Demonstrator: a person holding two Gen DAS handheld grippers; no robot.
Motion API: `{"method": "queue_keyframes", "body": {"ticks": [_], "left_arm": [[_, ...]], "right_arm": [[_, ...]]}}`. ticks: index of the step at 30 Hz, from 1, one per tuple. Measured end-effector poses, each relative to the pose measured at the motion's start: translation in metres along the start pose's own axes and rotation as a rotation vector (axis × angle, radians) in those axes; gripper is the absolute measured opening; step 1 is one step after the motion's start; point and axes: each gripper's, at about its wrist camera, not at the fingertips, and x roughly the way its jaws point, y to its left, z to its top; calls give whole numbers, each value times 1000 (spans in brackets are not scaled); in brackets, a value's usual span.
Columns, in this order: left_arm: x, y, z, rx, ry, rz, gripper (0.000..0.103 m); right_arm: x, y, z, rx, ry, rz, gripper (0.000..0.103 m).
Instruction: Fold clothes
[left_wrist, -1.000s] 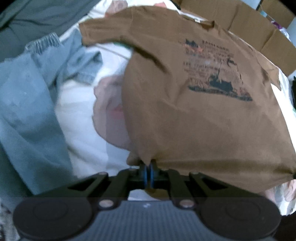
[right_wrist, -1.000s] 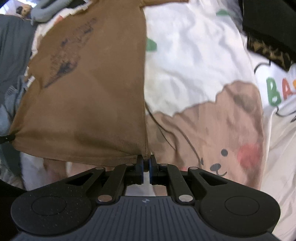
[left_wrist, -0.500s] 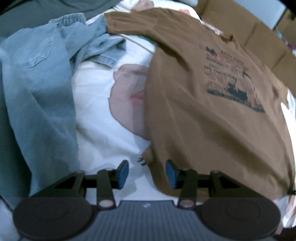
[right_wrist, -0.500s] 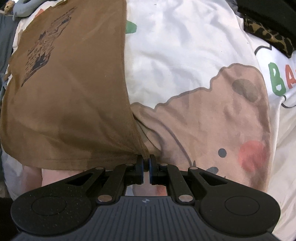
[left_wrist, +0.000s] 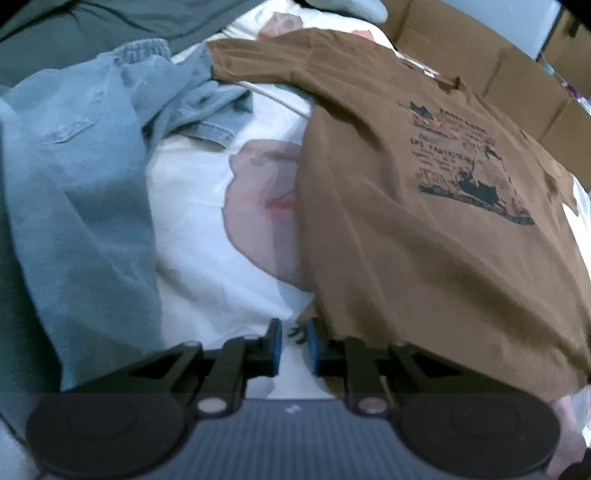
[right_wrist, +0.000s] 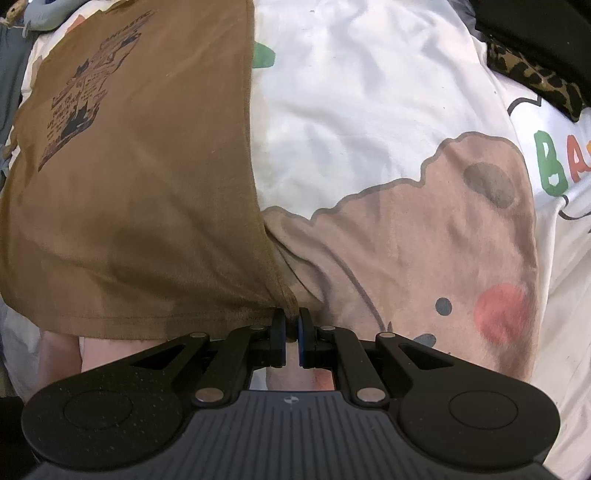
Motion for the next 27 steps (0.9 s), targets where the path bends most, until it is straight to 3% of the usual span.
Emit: {"method": "queue_keyframes", "body": {"ticks": [4,7,13,16,22,27], "left_arm": [[11,-4,1,14,20,-33,23],[23,-5,3,42,47,-8,25],[29,-4,5,24,69,-13,24],[29,0,4,-18,80,-24,12],[16,1,1,-83,70,-11,5],[-8,1,0,-98,3,37,4]], "right_arm": [[-1,3,3,-23,6,-6,6],[-2,8,6,-55,7,-1,9],[-16,0,4,-10,-45,41,36],[-26,-1,4,-2,-101,72,46],[-30,-2,9,18,-174,20,47],[-25,-2,14,13,-187,57,47]]}}
